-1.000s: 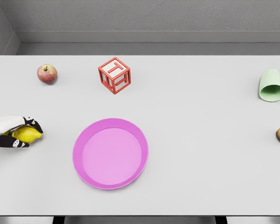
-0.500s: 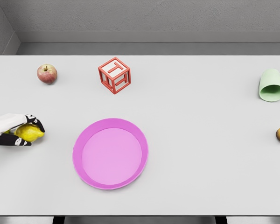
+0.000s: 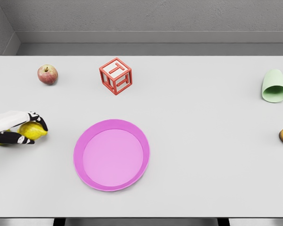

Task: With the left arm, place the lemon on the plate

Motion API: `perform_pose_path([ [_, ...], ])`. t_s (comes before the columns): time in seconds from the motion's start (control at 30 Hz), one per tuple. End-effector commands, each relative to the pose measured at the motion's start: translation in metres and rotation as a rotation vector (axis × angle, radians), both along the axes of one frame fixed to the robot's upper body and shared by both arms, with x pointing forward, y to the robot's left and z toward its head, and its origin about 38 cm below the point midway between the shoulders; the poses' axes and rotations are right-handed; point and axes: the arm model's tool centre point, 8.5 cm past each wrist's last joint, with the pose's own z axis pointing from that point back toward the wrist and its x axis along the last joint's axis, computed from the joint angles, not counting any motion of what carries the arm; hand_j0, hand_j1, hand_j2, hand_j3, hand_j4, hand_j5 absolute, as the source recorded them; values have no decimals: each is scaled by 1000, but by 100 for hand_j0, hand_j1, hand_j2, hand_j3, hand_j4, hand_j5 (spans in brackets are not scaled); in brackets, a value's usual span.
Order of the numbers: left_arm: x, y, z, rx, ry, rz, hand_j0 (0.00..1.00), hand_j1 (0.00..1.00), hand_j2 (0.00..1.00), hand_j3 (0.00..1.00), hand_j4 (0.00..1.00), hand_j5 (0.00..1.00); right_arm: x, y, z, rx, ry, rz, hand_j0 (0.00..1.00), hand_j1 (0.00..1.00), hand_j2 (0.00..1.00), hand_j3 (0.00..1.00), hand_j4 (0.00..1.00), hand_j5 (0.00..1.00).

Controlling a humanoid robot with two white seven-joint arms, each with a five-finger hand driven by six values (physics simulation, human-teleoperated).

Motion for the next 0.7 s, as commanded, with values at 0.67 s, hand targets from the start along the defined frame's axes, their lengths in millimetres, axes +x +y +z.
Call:
perform_pose_path([
  [0.67, -1, -18, 14, -20, -35, -53, 52, 52, 52, 52, 52, 52, 0, 0, 0, -1, 0, -2, 100, 100, 100, 100, 100, 100],
])
